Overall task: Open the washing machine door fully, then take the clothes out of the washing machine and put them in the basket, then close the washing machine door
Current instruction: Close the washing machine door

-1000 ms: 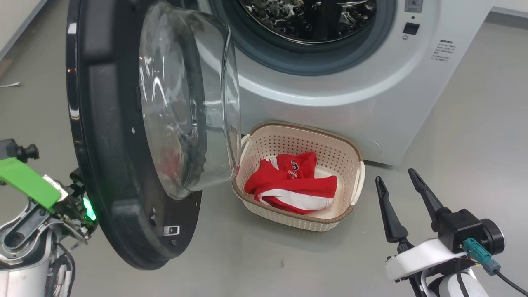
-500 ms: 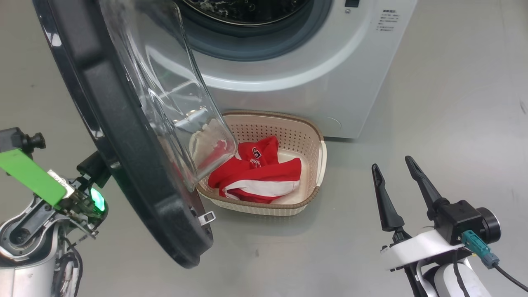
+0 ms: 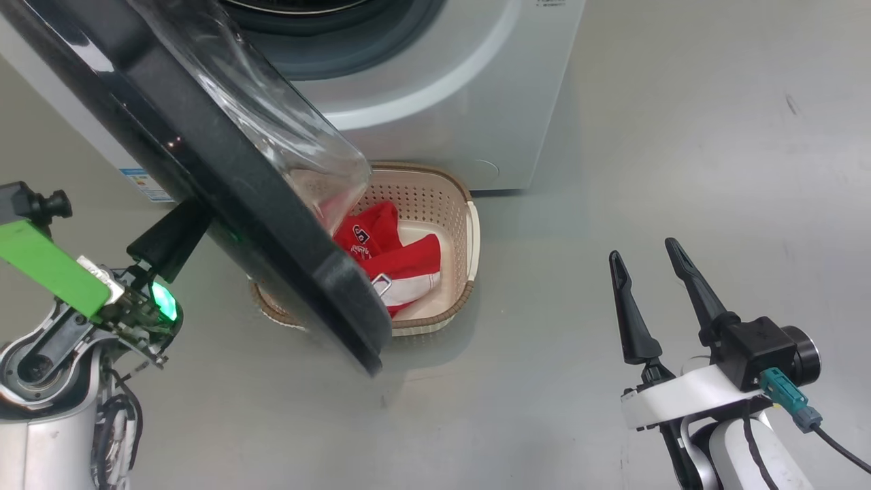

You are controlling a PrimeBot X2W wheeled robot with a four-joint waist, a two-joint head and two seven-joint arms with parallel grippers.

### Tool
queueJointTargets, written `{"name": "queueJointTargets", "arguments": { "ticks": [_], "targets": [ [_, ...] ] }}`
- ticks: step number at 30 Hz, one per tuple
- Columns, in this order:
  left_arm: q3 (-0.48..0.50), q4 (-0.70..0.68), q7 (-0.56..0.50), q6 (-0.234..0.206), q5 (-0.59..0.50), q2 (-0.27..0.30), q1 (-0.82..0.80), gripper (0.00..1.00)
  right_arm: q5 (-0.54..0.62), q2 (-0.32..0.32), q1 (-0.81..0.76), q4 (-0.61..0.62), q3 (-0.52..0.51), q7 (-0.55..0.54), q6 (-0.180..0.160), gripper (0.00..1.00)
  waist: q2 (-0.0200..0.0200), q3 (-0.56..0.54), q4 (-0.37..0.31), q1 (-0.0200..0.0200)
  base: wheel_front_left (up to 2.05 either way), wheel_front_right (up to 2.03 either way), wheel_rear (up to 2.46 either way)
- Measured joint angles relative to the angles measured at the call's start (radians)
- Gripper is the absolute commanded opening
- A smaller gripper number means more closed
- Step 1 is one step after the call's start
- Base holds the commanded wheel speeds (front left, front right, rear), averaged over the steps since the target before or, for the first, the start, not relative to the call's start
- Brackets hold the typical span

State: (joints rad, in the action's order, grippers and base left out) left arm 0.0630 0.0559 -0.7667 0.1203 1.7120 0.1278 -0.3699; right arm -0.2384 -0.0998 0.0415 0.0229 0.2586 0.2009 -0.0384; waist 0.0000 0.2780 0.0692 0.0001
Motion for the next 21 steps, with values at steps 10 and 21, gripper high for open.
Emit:
{"name": "queueJointTargets", "arguments": {
  "ticks": [10, 21],
  "targets": [
    [0.007, 0.024, 0.040, 0.000, -0.019, -0.017, -0.067, 0.00, -0.005, 0.008, 0.032, -0.019, 0.003, 0.016, 0.001, 1.00, 0.0000, 0.049, -0.082, 0.0000, 0.00, 0.00, 0.00],
    [0.029, 0.072, 0.084, 0.000, -0.076, -0.015, -0.146, 0.00, -0.017, 0.023, 0.044, -0.039, 0.010, 0.025, 0.001, 1.00, 0.0000, 0.082, -0.164, 0.0000, 0.00, 0.00, 0.00]
  ]
}}
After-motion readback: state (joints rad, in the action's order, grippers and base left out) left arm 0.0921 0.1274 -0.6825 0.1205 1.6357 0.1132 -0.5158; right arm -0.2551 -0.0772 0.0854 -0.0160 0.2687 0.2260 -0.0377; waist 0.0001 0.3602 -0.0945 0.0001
